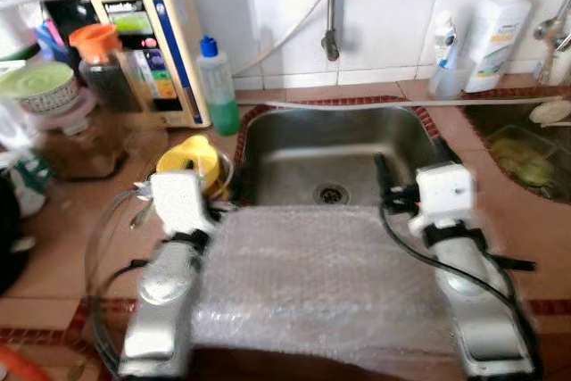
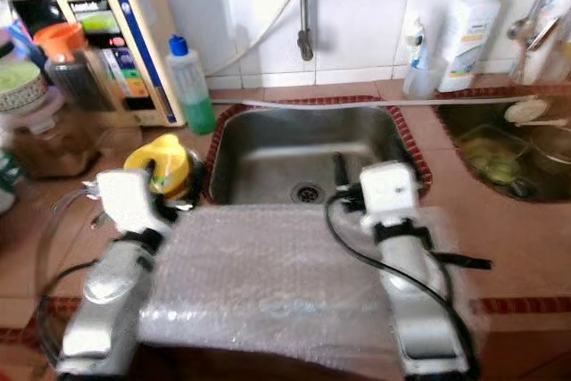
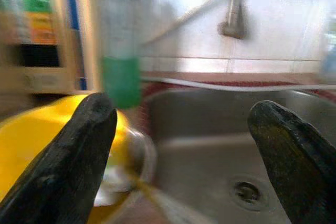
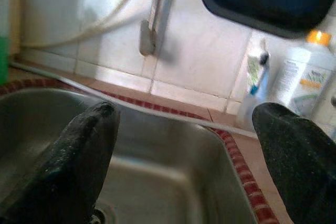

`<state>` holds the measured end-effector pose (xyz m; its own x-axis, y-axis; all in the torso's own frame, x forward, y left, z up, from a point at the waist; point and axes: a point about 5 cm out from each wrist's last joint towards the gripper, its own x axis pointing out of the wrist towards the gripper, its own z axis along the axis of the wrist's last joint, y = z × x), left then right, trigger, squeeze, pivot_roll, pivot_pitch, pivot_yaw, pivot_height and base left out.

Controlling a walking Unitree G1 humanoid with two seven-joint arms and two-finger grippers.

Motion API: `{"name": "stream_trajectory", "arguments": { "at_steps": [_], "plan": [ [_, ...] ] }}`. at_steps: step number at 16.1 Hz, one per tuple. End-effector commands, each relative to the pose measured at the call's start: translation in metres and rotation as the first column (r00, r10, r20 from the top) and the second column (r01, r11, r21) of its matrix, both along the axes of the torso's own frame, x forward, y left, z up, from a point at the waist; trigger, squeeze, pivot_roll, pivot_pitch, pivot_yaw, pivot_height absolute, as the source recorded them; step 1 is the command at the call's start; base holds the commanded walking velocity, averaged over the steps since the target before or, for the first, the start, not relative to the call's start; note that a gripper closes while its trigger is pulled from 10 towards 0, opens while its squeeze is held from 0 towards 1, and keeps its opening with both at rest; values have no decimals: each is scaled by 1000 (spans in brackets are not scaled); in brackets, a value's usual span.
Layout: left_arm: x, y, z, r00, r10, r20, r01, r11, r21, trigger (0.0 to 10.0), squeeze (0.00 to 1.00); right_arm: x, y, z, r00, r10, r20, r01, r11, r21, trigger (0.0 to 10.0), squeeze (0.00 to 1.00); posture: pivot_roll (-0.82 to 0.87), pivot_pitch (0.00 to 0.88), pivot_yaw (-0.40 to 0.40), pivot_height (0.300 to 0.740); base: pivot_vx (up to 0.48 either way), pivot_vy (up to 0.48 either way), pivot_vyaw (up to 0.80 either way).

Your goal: Kitchen organization

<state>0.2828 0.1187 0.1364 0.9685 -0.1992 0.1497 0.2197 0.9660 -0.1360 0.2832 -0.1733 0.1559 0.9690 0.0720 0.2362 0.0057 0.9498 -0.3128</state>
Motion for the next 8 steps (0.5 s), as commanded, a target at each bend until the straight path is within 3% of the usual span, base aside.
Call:
{"name": "stream_trajectory", "arguments": {
  "at_steps": [1,7,8],
  "plan": [
    [0,9,3,1000,30,10,-30,999,15,10000,0,0,6,3,1000,27,12,-27,1000,-1,10000,0,-260,27,92,740,0,0,0],
    [-2,11,-1,1000,30,-5,-30,999,27,10000,0,2,9,4,999,43,15,-43,999,-2,10000,0,-252,21,88,740,0,0,0],
    [-2,11,-1,999,32,-8,-32,999,27,10000,0,2,9,3,999,44,10,-44,999,3,10000,0,-251,21,87,740,0,0,-800]
  ]
}}
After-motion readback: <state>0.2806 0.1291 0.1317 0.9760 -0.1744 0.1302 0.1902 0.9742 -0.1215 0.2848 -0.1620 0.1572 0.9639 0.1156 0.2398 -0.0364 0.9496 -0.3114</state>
